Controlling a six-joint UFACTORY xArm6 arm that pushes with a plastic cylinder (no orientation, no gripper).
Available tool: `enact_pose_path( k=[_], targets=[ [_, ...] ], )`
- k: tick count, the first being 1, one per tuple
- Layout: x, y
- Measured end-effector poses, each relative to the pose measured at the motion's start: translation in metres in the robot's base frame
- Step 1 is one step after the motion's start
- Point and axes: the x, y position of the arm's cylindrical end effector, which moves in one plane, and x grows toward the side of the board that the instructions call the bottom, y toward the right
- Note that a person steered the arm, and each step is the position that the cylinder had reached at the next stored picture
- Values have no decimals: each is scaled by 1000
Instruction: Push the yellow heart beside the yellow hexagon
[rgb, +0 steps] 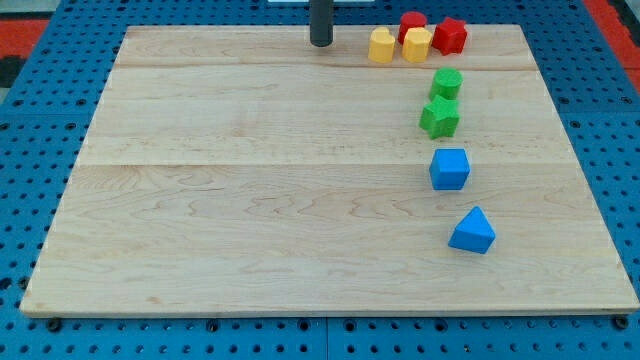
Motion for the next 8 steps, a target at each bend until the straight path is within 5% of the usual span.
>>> enact_pose_path(
  k=[4, 8],
  targets=[
    [8, 13],
    [49, 218]
  ],
)
